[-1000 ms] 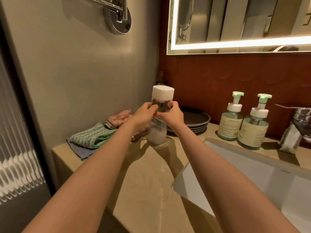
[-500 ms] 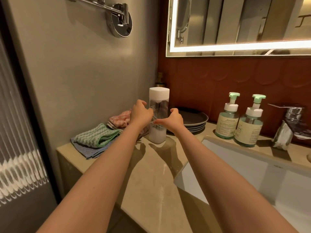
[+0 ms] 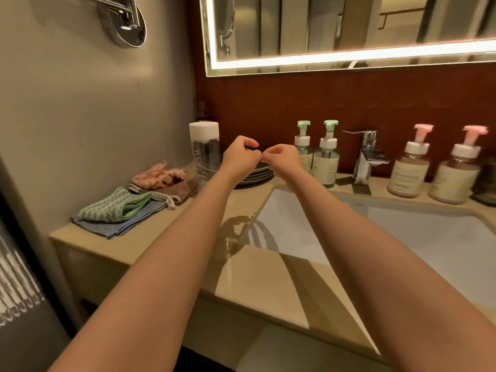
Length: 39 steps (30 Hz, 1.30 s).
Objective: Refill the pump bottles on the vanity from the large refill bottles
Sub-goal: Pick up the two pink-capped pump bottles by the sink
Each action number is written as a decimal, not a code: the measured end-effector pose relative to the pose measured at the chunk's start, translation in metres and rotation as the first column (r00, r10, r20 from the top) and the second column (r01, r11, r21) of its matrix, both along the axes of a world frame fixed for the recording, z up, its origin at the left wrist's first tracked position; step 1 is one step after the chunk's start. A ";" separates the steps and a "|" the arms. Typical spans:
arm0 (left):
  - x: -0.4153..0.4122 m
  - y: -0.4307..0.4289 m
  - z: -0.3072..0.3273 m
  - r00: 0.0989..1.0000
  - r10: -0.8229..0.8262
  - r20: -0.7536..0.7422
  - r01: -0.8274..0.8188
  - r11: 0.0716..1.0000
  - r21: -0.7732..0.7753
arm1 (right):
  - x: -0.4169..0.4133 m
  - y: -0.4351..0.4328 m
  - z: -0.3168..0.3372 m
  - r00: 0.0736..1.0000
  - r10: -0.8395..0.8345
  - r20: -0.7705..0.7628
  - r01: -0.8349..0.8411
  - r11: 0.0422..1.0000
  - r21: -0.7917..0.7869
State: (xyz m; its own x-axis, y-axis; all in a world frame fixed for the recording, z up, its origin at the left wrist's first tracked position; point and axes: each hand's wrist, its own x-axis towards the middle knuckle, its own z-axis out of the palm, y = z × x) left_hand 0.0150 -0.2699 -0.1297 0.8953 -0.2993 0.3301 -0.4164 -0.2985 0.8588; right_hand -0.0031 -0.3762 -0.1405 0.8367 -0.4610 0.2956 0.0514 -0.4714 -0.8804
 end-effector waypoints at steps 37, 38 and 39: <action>-0.053 -0.371 -0.046 0.922 -0.250 -0.296 0.276 0.960 0.047 | -0.128 -0.353 -0.030 0.787 -0.614 -0.067 0.616 0.786 0.039; -0.050 -0.375 -0.048 0.926 -0.238 -0.292 0.265 0.963 0.055 | -0.125 -0.357 -0.032 0.787 -0.614 -0.062 0.616 0.788 0.010; -0.047 -0.378 -0.050 0.930 -0.230 -0.287 0.258 0.964 0.061 | -0.121 -0.361 -0.034 0.788 -0.613 -0.052 0.613 0.790 -0.018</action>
State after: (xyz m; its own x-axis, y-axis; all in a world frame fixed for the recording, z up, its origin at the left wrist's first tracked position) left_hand -0.0324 -0.6481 -0.1801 0.8420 -0.5380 0.0402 -0.2384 -0.3041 0.9223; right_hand -0.1241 -0.7373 -0.1744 0.3924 -0.8822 0.2602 -0.2942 -0.3884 -0.8733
